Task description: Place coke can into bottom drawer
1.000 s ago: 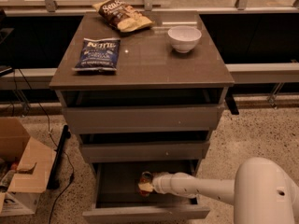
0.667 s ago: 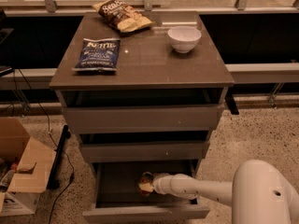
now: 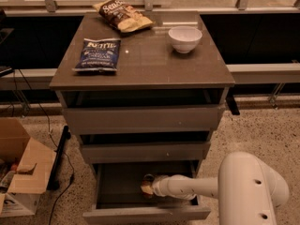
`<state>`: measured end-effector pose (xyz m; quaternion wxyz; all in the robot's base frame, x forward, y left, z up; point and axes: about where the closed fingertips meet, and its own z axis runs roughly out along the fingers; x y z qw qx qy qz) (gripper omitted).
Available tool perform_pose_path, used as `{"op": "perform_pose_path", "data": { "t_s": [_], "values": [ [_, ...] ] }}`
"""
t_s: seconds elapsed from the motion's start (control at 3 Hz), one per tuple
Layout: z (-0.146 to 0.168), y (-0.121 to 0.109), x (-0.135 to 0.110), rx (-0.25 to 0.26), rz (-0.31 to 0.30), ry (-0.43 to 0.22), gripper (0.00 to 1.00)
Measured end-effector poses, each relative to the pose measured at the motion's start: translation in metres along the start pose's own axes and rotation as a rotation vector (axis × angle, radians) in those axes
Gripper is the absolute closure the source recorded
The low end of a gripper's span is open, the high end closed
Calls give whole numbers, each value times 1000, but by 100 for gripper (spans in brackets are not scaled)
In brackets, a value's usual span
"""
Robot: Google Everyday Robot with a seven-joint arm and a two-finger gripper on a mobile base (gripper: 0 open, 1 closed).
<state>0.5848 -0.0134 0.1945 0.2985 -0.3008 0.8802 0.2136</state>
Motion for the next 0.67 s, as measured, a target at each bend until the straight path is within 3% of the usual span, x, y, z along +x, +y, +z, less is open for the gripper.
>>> {"op": "perform_pose_path", "data": {
  "t_s": [0.33, 0.67],
  "values": [
    [1, 1, 0, -2, 0, -1, 8],
    [1, 2, 0, -4, 0, -1, 0]
  ]
}}
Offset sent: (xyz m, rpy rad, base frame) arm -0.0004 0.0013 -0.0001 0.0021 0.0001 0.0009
